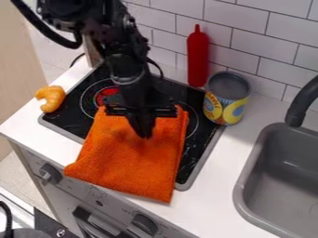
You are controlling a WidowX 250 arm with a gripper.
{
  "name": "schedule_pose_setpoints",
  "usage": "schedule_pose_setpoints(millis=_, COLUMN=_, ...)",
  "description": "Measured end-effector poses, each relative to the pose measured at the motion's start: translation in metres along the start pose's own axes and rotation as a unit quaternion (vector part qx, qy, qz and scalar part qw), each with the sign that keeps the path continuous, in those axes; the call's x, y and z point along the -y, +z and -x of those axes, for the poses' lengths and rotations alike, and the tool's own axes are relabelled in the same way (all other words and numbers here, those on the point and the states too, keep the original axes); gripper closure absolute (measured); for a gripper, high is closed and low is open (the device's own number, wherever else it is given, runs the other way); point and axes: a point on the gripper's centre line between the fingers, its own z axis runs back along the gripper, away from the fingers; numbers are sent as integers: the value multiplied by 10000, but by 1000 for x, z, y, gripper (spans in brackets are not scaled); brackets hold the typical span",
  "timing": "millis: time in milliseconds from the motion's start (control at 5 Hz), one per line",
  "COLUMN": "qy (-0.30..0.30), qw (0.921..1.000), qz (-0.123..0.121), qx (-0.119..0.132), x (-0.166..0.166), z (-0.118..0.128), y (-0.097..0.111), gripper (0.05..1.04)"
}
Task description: Picking up an orange rug and putting it back
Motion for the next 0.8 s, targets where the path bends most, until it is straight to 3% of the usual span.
schedule_pose_setpoints(millis=200, qy=53, qw=9999, qz=-83, qx=76, x=0, z=-2, y=0, gripper=1031)
schedule_pose_setpoints(millis=400, qy=69, qw=9998, qz=-159, qx=125, x=-18, z=-4, y=14, gripper=1031)
schedule_pose_setpoints(millis=600, qy=143, qw=9991, qz=-396, qx=-1, x=-30, z=-7, y=19, gripper=1031)
schedule_pose_setpoints(millis=800, qy=89, qw=9985, qz=-545, qx=33, x=-35, z=-5, y=0, gripper=1031)
